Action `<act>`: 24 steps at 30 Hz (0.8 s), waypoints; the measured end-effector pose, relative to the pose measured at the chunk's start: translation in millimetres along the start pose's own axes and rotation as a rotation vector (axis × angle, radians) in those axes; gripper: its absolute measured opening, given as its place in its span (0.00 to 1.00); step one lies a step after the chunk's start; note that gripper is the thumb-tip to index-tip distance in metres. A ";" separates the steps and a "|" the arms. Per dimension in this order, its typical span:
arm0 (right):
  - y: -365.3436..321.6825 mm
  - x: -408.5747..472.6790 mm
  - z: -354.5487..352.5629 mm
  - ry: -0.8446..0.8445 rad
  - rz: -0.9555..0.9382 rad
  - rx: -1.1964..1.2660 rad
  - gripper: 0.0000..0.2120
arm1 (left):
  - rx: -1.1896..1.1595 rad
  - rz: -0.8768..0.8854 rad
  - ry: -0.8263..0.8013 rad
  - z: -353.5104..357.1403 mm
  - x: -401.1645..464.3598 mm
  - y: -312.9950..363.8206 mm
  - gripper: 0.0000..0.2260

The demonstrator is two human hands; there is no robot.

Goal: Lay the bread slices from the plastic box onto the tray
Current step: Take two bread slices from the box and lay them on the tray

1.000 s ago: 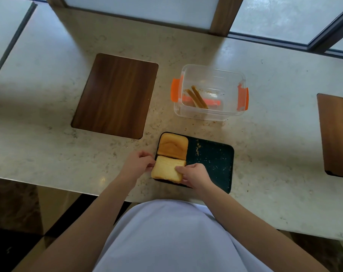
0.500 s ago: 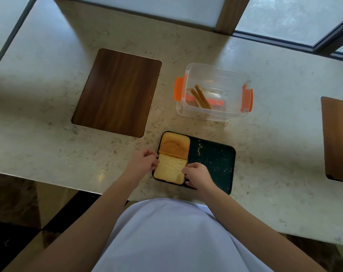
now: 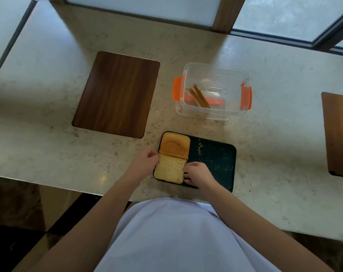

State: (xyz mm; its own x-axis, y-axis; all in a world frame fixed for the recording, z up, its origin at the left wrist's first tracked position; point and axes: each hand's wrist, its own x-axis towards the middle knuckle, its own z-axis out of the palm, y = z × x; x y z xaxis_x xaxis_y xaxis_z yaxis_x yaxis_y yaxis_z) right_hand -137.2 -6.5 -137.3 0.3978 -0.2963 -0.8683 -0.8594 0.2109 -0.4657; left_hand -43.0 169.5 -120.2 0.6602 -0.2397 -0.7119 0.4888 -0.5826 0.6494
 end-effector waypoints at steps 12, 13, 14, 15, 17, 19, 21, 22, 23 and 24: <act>-11.8 2.8 1.5 0.040 -0.101 -0.022 0.23 | 0.861 0.613 -0.076 20.9 -2.8 17.3 0.23; -12.4 2.9 1.8 0.046 -0.106 -0.033 0.23 | 0.938 0.619 -0.114 25.4 -1.9 17.2 0.24; -12.5 3.4 1.7 0.050 -0.109 -0.037 0.23 | 1.000 0.607 -0.144 29.1 -1.1 16.7 0.25; -11.9 4.2 1.2 0.051 -0.110 -0.032 0.23 | 1.047 0.579 -0.168 31.8 0.1 15.8 0.26; -10.3 5.2 0.0 0.049 -0.107 -0.022 0.23 | 1.106 0.501 -0.226 34.5 1.5 14.2 0.28; -9.4 5.3 -0.5 0.041 -0.115 -0.022 0.23 | 1.154 0.446 -0.269 34.5 1.9 13.4 0.29; -9.8 5.3 -0.1 0.030 -0.119 -0.019 0.23 | 1.193 0.432 -0.287 33.0 2.9 13.7 0.30; -10.6 4.6 -0.2 0.025 -0.115 -0.019 0.23 | 1.204 0.427 -0.291 32.5 3.2 14.1 0.30; -11.3 3.3 -0.9 0.019 -0.107 -0.013 0.23 | 1.215 0.422 -0.295 32.3 3.2 14.2 0.30; -12.2 2.9 -1.5 0.012 -0.096 -0.003 0.23 | 1.232 0.421 -0.301 32.8 3.2 14.6 0.31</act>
State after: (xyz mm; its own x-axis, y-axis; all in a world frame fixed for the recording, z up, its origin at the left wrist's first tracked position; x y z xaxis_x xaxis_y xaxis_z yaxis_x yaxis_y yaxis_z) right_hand -126.0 -11.3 -133.9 0.4746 -0.3266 -0.8174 -0.8183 0.1785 -0.5464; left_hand -52.5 134.8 -121.8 0.4039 -0.6408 -0.6529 -0.6552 -0.7007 0.2824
